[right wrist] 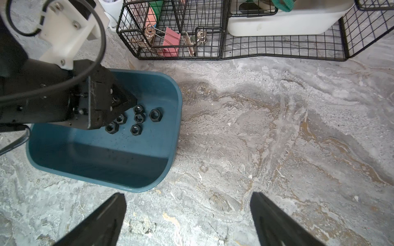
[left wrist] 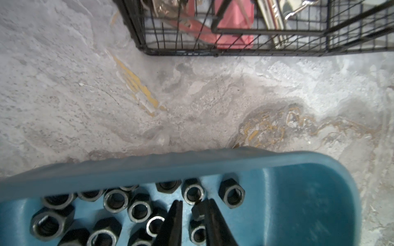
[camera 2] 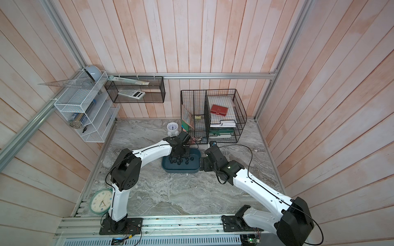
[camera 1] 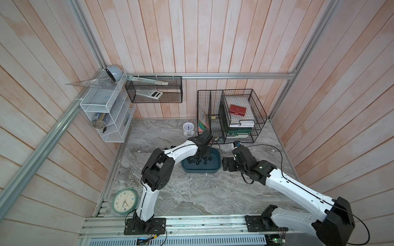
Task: Put the nuts on the desktop into the storage box
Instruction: Place the nut in the storage box.
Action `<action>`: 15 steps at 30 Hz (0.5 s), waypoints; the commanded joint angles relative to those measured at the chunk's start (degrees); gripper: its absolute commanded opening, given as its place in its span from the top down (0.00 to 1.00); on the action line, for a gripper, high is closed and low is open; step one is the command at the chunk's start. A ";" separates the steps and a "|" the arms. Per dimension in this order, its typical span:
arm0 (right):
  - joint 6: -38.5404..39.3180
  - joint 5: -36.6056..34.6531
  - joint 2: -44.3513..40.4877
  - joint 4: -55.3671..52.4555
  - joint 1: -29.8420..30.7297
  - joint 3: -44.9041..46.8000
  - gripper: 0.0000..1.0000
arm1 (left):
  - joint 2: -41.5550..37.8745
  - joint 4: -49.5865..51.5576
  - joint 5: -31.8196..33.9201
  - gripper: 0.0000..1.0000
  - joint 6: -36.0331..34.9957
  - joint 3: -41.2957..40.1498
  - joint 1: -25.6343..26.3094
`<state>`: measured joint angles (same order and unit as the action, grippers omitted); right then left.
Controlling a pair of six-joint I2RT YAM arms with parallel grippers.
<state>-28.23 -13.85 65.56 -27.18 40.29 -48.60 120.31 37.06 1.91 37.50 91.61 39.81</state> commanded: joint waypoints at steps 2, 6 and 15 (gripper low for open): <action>0.45 -0.14 -0.51 -0.01 -0.19 -1.13 0.02 | 1.49 -0.79 -1.10 0.75 -0.72 -1.71 0.07; 0.41 -0.22 -0.61 0.00 -0.19 -1.11 0.02 | 1.50 -0.74 -1.65 0.75 -0.85 -2.14 0.13; 0.27 0.05 -0.68 0.04 -0.13 -0.91 0.02 | 0.92 -0.98 -2.92 0.74 -1.55 -2.67 0.64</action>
<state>-28.25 -13.82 65.56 -27.03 40.29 -48.60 120.77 36.58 0.16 37.06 89.71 40.10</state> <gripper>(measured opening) 0.977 0.262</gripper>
